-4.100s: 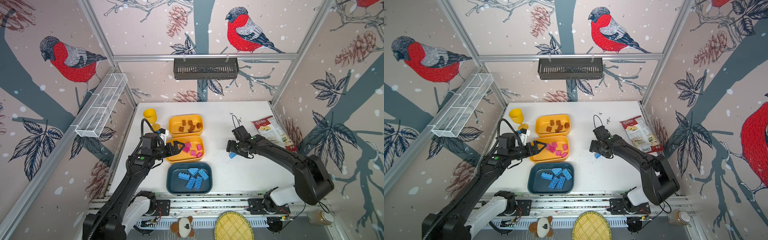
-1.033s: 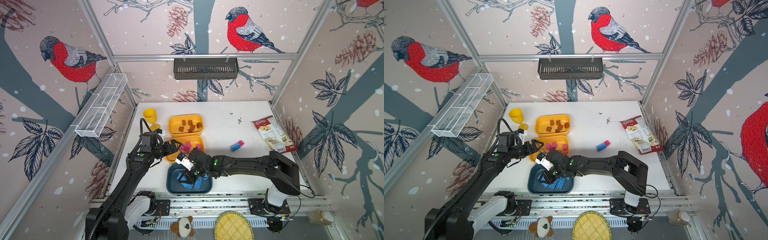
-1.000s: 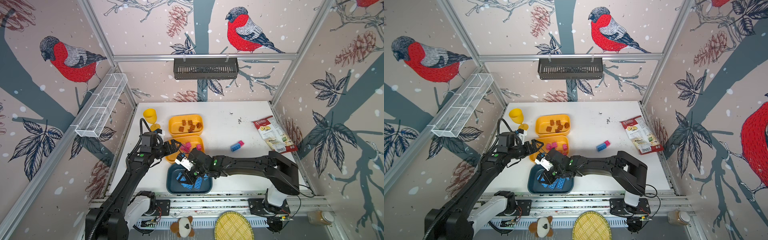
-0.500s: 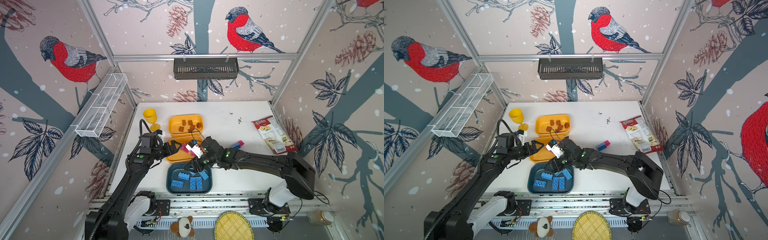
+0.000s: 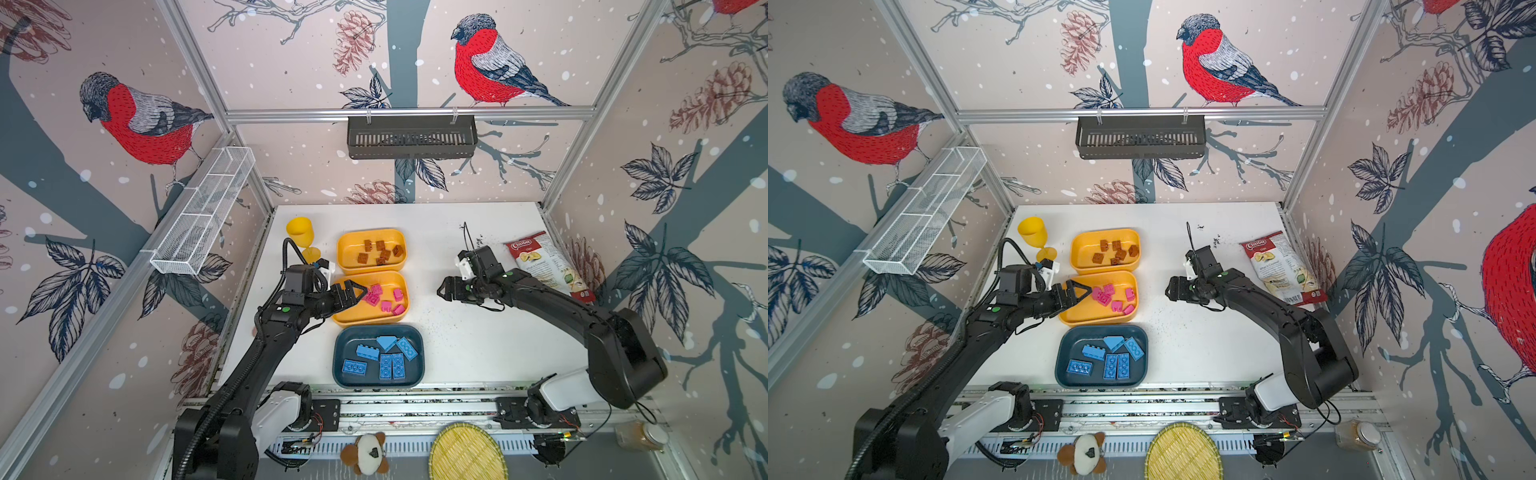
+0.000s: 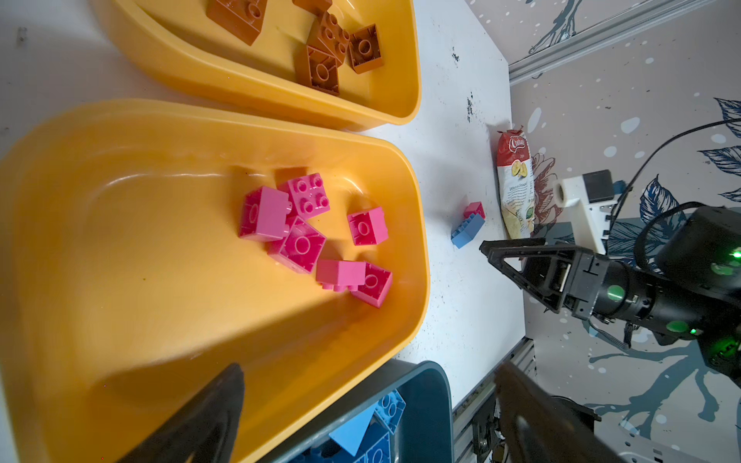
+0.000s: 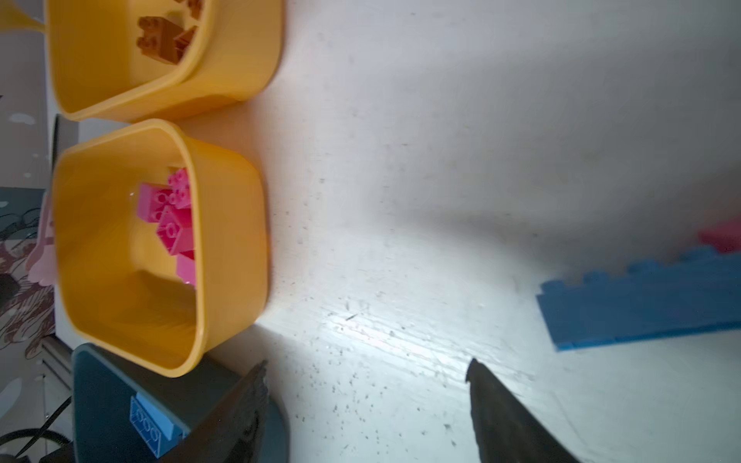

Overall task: Sort the legos into containers by color
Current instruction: Pick up the lego from the middle-right of the table.

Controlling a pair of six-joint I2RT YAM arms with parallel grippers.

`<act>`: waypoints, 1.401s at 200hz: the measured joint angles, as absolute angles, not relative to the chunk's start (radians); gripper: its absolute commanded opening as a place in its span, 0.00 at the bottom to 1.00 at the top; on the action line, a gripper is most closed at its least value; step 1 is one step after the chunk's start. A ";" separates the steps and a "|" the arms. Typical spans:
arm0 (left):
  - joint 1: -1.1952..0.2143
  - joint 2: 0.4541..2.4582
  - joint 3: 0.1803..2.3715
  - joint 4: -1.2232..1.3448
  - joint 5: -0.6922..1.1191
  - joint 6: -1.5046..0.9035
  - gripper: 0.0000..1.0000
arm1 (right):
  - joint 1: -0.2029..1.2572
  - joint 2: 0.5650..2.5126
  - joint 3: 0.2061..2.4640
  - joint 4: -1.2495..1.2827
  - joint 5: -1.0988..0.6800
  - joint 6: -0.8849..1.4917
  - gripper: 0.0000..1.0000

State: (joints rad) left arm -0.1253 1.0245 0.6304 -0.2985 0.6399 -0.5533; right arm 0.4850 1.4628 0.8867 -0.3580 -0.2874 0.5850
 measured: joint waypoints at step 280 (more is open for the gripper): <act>-0.125 1.066 0.637 -0.273 0.654 -0.531 0.97 | 0.403 1.733 0.987 -0.399 0.022 0.923 0.39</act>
State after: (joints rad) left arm -0.1249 1.0664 0.6373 -0.2733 0.6540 -0.5308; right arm 0.4030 1.7332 0.9874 -0.3992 0.0223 0.9234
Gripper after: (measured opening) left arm 0.971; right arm 0.411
